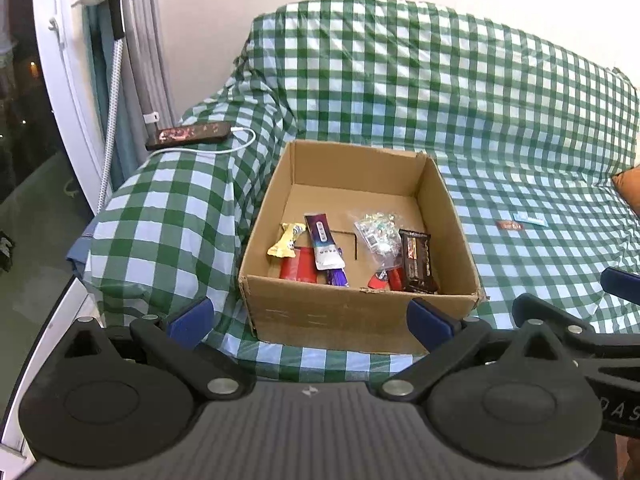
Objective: Organize snacks
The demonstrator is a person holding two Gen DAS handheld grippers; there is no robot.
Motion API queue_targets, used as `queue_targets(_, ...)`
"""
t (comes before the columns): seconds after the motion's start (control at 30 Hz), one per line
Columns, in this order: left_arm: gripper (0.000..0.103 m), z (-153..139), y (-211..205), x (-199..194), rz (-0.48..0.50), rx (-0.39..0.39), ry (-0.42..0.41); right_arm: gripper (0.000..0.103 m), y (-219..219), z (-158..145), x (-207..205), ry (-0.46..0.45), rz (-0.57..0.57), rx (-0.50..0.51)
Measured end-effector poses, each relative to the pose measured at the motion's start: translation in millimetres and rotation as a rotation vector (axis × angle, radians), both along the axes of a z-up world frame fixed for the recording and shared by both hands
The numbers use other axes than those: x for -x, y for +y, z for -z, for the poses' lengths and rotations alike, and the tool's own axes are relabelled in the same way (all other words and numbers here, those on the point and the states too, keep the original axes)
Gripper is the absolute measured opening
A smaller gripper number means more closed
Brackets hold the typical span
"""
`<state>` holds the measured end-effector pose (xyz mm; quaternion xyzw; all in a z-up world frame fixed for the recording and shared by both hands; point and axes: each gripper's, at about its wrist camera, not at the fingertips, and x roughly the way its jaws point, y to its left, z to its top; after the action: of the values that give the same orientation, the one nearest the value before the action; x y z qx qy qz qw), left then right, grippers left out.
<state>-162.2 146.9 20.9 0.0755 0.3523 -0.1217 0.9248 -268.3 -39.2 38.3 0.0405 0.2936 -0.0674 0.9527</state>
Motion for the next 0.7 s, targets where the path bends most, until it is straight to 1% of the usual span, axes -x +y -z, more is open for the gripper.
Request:
queue_targets(0.3, 0.103, -5.2, 3.0, 5.7, 0.000, 0.004, -0.017, 0.100, 3.6, -5.0, 5.2, -0.019, -0.001, 0.007)
queue_targets(0.7, 0.103, -2.6, 0.9, 2.3, 0.003, -0.004, -0.004, 0.100, 1.4, -1.2, 1.2, -0.002, 0.000, 0.002)
